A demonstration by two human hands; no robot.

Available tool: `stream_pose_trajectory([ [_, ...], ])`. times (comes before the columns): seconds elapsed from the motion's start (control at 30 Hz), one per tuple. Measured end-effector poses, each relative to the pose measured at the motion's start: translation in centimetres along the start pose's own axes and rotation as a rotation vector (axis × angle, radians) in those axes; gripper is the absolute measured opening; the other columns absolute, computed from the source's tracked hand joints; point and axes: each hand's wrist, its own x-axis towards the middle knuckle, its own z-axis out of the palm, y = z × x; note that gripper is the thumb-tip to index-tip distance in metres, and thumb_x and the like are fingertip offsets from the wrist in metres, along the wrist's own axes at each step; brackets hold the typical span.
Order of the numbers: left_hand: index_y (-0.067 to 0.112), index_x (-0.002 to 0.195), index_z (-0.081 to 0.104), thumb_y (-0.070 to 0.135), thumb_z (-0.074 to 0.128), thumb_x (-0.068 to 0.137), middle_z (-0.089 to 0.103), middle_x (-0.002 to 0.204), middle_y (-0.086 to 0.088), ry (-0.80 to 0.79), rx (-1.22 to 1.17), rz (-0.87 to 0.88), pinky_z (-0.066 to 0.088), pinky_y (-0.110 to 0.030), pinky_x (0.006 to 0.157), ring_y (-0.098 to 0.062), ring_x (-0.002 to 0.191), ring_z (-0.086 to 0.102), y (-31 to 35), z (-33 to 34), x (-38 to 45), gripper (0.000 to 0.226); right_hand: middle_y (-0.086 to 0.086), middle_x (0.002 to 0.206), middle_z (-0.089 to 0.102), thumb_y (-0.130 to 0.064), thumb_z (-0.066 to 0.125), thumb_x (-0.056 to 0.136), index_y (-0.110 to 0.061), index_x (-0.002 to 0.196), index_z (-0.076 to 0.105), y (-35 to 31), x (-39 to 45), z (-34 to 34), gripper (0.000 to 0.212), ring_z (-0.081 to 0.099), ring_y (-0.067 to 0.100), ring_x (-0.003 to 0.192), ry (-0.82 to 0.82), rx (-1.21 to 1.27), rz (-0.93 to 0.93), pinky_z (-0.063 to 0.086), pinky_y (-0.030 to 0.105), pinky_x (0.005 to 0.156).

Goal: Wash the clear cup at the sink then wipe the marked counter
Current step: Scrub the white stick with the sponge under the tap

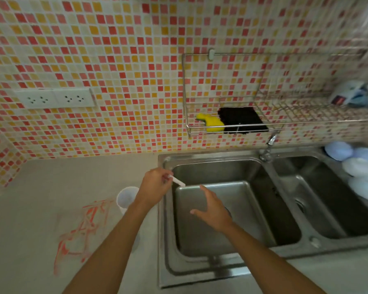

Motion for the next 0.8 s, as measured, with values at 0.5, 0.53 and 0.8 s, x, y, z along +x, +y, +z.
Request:
stream_pose_trajectory([
  [0.5,0.013,0.099,0.073,0.006,0.068,0.084,0.069,0.093,-0.004,0.0,-0.056,-0.01,0.045,-0.006,0.075,-0.007,0.078,0.058,8.9,9.8,2.3,0.017,0.0,0.128,0.057,-0.023,0.065,0.089,-0.019,0.136,0.048,5.7,0.0,-13.5,0.05,0.054,0.012,0.113,0.36,0.044,-0.081,0.047,0.038,0.098],
  [0.53,0.013,0.099,0.073,0.006,0.068,0.084,0.069,0.094,-0.003,0.014,-0.053,-0.026,0.04,-0.001,0.071,-0.005,0.078,0.057,9.4,10.0,2.5,0.017,-0.002,0.123,0.059,-0.021,0.063,0.09,-0.019,0.131,0.052,4.5,0.6,-14.8,0.043,0.056,0.009,0.108,0.429,0.057,-0.142,0.049,0.037,0.095],
  [0.8,0.009,0.1,0.072,0.002,0.071,0.081,0.073,0.096,-0.006,0.131,-0.11,-0.189,0.053,-0.028,0.088,-0.012,0.086,0.066,11.8,10.8,3.9,0.021,0.003,0.118,0.063,-0.014,0.053,0.093,-0.012,0.117,0.064,-7.5,7.7,-22.5,0.026,0.055,0.02,0.112,0.581,-0.026,-0.612,0.047,0.03,0.093],
])
